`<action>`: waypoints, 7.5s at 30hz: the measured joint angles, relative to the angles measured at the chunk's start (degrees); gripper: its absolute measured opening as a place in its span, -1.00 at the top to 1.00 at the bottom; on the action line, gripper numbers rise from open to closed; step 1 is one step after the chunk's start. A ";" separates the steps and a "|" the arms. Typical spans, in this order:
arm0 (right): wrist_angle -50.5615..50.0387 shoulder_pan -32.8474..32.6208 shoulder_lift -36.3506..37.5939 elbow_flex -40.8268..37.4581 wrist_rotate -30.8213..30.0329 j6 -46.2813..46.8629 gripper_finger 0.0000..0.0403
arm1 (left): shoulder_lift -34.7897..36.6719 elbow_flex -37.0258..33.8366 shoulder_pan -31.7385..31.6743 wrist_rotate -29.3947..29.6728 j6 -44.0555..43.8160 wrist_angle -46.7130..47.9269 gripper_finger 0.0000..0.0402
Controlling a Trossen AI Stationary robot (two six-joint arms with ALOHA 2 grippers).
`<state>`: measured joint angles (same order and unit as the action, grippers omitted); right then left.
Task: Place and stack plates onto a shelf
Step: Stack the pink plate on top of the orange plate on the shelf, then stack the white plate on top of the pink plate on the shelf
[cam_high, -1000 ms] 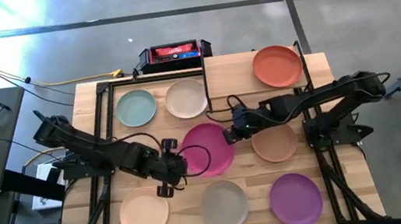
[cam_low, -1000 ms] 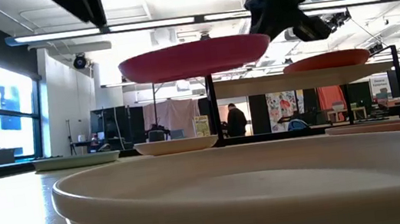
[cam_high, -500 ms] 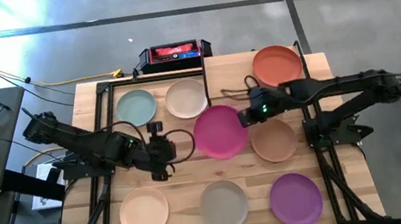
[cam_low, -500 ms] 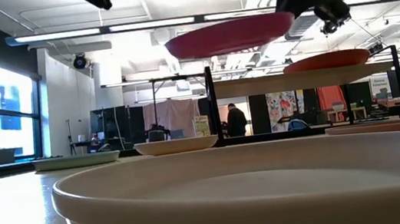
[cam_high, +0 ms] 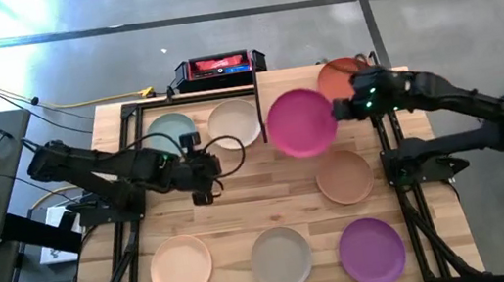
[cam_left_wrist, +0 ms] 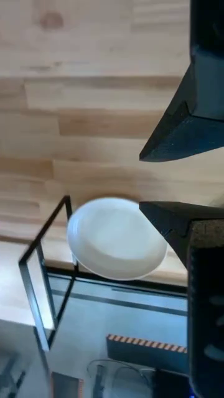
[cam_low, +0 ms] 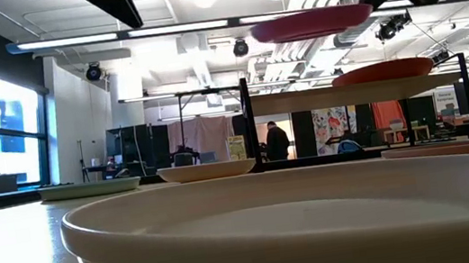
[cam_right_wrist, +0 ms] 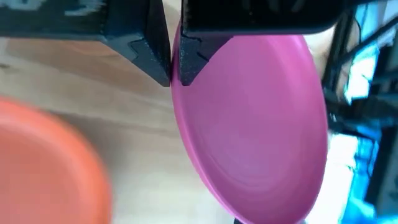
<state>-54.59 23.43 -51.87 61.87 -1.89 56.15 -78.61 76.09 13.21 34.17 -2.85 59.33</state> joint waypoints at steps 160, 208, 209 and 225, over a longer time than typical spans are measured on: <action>-5.05 2.42 3.23 0.00 23.89 -14.15 0.47 | -15.06 -16.28 -30.71 -25.08 34.58 -28.23 0.49; -3.71 2.28 3.18 0.00 21.64 -11.28 0.47 | -20.05 -16.26 -24.54 -12.04 33.62 -22.91 0.99; -3.56 2.26 3.14 0.00 21.66 -11.15 0.47 | -19.15 -16.26 -24.07 -11.38 32.95 -22.29 0.99; 5.32 -4.81 -3.16 0.00 21.79 -10.00 0.47 | 0.14 -16.26 -11.57 -9.60 31.51 -18.19 0.99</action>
<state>-49.27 18.63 -55.03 61.87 19.90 46.15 -78.47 59.83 1.64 24.58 28.66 41.14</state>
